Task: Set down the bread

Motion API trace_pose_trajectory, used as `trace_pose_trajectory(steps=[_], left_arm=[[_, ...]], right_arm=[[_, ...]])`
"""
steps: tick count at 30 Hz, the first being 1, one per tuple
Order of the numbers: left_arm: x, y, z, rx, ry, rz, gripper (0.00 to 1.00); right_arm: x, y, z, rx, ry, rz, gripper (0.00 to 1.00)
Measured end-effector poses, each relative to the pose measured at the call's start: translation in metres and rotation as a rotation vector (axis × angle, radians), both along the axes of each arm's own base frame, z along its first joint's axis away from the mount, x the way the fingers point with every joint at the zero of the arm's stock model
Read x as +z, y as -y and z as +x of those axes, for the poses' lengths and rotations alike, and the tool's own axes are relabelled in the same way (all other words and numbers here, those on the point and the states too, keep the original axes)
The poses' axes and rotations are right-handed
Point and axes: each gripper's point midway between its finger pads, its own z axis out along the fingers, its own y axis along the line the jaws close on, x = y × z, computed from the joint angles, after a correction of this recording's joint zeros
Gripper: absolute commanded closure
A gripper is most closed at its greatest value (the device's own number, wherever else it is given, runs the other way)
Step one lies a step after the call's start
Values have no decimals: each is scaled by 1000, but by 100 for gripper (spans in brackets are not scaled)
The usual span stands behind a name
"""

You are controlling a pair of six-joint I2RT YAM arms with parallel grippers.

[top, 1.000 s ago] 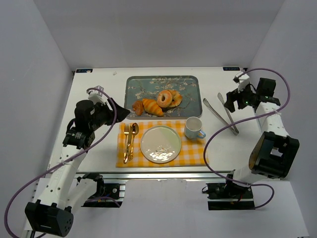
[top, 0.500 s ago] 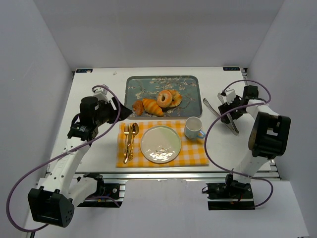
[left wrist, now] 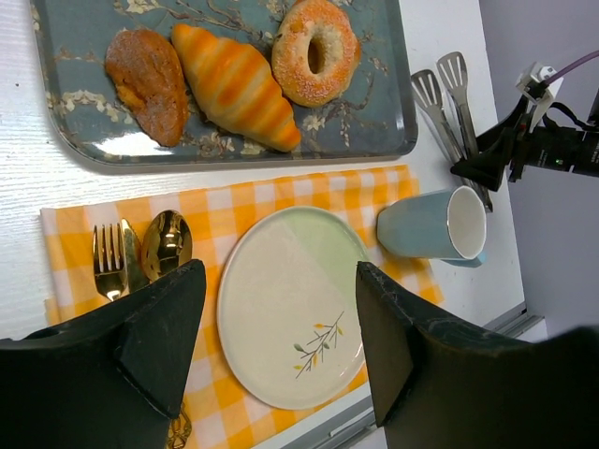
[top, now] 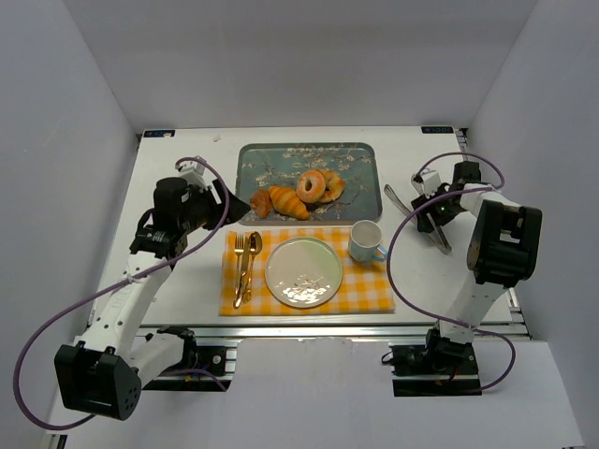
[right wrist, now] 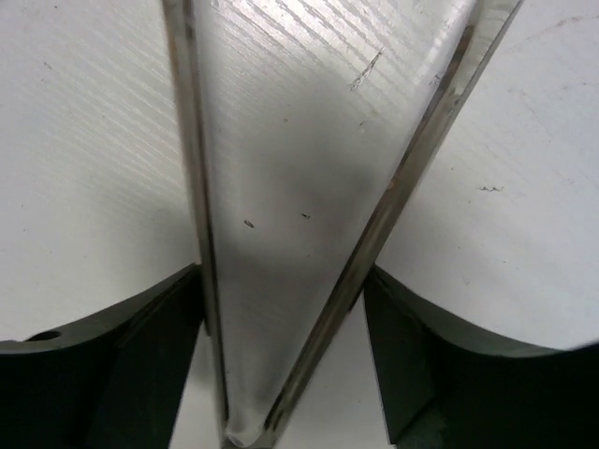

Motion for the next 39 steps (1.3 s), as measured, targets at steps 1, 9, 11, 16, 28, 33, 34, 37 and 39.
trace_pose_trajectory(steps=[1,9,11,16,28,33,34,37,39], left_arm=[[0,0,1,0,-3,2,25],[1,0,7,0,-4,11,25],[1,0,7,0,-3,11,25],[8,-2,2,8,16,10,25],[49,-12,-27,47,135,-19,25],[62,-19,-44,75,171,-34,25],[65,-20,-48,81,179,-37,25],[72,-24,-58,98,199,-51,25],[75,-26,-64,111,204,-57,25]], right_arm=[[0,-1,0,-1,0,1,33],[0,-3,2,-11,5,13,76],[1,-5,2,-18,2,26,76],[27,-17,4,-24,21,90,71],[226,-139,43,238,414,264,52],[233,-199,19,367,373,328,54],[233,-207,15,383,361,336,54],[233,-232,0,439,327,352,54],[231,-248,-10,479,308,356,54]])
